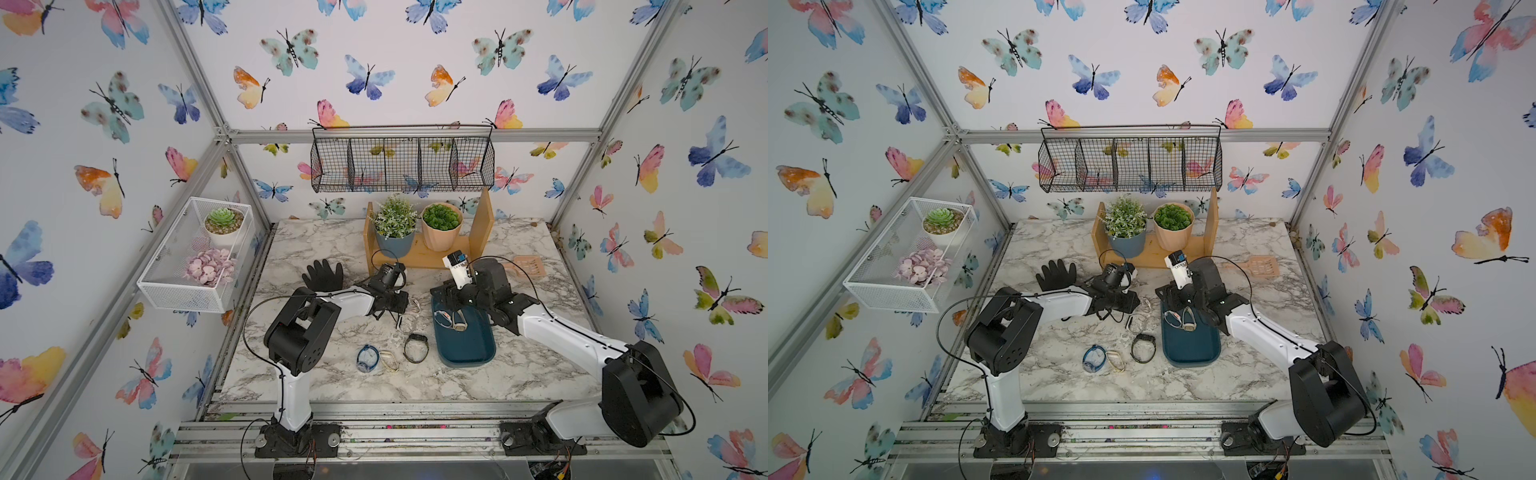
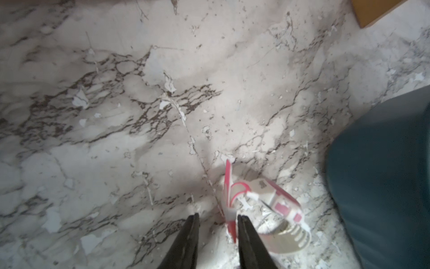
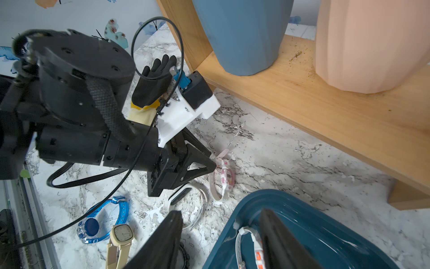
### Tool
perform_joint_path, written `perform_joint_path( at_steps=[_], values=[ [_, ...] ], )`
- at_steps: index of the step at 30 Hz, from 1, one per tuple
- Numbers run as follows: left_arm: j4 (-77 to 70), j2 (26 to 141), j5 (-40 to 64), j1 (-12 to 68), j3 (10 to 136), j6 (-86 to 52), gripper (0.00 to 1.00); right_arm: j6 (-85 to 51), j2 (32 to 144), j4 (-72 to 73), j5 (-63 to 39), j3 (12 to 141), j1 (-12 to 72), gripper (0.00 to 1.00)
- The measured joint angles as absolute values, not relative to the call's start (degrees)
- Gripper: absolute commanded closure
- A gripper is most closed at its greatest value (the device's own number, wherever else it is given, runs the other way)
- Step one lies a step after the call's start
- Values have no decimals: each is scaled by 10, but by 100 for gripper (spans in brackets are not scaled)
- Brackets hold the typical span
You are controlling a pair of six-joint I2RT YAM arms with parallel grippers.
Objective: Put the watch into the storage box
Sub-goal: Pick up the watch at the center of the board.
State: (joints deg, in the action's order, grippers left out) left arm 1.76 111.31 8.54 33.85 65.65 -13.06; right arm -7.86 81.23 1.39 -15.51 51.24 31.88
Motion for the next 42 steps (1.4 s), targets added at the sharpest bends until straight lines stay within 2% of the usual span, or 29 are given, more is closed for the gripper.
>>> perform_joint_path(
  at_steps=[10,21,24,27,28,42],
  values=[
    [25,1116,77,338,669,-130,83,-78,812,14,-161,512,320,41],
    [27,1121,77,338,677,-129,83,-79,812,17,-164,512,324,41],
    [27,1128,77,338,677,-129,87,-79,812,18,-164,512,324,41],
    [27,1129,77,338,677,-127,99,-79,812,18,-164,512,324,41],
    [27,1129,77,338,678,-126,100,-79,812,18,-164,512,324,41],
    [23,1103,81,339,660,-129,100,-65,811,13,-161,512,326,39]
  ],
)
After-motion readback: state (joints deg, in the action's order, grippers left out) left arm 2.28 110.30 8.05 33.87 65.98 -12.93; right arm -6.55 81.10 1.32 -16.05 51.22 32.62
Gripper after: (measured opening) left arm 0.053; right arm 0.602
